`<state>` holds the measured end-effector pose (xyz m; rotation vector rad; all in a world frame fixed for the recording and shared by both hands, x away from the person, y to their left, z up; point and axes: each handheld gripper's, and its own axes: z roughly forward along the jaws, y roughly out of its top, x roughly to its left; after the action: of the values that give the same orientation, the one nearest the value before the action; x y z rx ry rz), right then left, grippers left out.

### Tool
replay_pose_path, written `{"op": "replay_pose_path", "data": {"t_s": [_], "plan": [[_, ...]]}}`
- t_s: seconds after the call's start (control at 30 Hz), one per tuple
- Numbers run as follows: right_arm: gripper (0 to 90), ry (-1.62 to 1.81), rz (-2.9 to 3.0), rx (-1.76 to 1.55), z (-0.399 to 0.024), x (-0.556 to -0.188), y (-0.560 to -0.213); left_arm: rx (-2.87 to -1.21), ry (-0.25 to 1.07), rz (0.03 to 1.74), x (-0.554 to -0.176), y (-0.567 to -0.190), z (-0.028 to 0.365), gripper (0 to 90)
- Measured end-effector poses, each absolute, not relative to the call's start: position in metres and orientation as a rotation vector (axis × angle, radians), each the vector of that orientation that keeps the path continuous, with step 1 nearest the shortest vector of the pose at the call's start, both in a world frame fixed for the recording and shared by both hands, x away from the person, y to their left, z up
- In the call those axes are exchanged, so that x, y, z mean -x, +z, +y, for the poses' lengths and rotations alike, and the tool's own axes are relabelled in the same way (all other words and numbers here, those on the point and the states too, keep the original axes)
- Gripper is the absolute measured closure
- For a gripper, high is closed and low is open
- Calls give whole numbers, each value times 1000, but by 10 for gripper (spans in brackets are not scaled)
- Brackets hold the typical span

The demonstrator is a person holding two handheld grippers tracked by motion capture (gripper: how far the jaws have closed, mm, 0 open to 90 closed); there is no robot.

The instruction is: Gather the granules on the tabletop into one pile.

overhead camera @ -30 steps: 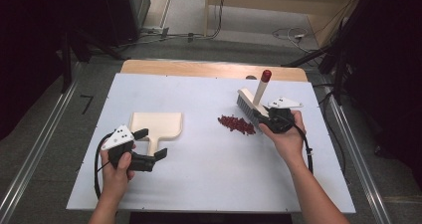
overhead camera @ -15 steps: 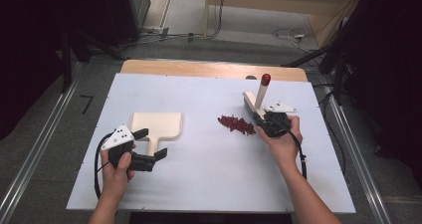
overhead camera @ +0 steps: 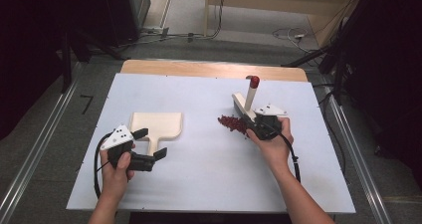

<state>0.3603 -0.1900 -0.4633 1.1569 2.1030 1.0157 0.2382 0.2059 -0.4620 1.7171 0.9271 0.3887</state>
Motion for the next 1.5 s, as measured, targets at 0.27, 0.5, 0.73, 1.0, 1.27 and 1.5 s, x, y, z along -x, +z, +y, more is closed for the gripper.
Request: {"op": "replay_pose_path", "data": {"t_s": [0.27,0.5,0.73,1.0,1.27,1.5], "plan": [[655,1068,2152,-1094,-194,-360,-462,-1719,387,927,-238,-462,206,10],[655,1096,2189,-1003,-203,-361,-456,-1721,388,926,-238,-462,206,10],[655,1227,2249,-884,-220,-354,-441,-1721,387,926,-239,-463,205,10],[655,1319,2536,-602,-211,-340,-452,-1724,385,925,-239,-463,203,10],[655,1275,2537,-600,-209,-357,-462,-1721,387,927,-239,-463,205,10],[655,1261,2485,-645,-212,-365,-463,-1719,387,926,-239,-462,205,11]]}}
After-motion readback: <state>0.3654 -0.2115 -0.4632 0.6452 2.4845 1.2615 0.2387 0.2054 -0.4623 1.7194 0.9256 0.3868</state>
